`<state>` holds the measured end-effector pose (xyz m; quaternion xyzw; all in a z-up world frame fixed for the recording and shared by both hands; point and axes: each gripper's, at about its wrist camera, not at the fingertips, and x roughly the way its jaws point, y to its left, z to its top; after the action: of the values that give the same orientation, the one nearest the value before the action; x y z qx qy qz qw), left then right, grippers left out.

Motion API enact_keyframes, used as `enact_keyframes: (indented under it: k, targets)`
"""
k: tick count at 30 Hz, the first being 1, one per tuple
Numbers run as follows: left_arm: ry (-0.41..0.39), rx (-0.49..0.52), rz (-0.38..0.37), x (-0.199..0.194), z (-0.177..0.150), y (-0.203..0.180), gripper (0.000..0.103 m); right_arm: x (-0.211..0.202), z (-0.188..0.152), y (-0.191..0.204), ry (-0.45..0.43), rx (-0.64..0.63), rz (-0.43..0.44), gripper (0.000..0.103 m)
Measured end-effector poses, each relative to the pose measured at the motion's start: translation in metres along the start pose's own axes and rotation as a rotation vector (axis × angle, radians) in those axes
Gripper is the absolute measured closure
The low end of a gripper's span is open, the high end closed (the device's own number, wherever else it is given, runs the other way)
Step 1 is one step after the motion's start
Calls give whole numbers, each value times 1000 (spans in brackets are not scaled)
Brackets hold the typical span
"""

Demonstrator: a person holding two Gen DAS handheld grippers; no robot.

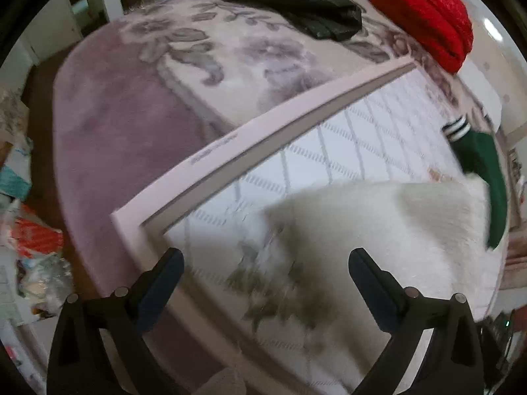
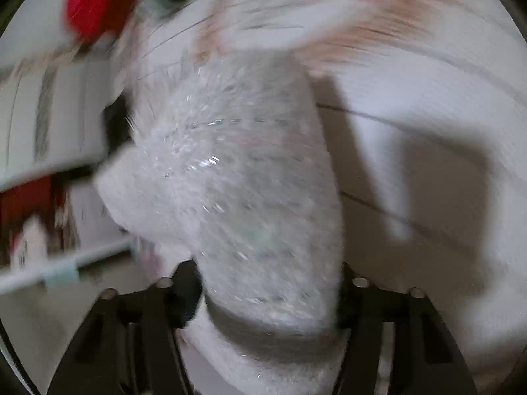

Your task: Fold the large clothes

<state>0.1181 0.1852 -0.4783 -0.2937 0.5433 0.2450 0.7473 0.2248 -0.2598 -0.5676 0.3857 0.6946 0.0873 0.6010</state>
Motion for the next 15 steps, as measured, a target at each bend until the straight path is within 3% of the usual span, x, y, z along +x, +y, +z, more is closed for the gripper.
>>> enact_keyframes:
  k: [2, 4, 7, 10, 12, 15]
  targets:
    - [60, 0, 1, 13, -22, 0, 1, -7, -19, -33, 65, 64, -100, 16]
    - [155, -5, 6, 34, -50, -2, 1, -31, -32, -32, 53, -7, -176, 16]
    - [204, 12, 21, 55, -80, -8, 1, -55, -46, 16, 8, -272, -305, 16]
    - [218, 16, 16, 67, -91, -13, 1, -46, -70, 77, 41, -536, -329, 16]
    - [210, 28, 20, 73, -94, -18, 1, -20, -87, 117, 92, -714, -357, 16]
    - [187, 43, 25, 76, -96, -20, 1, 33, -109, 151, 167, -831, -362, 16]
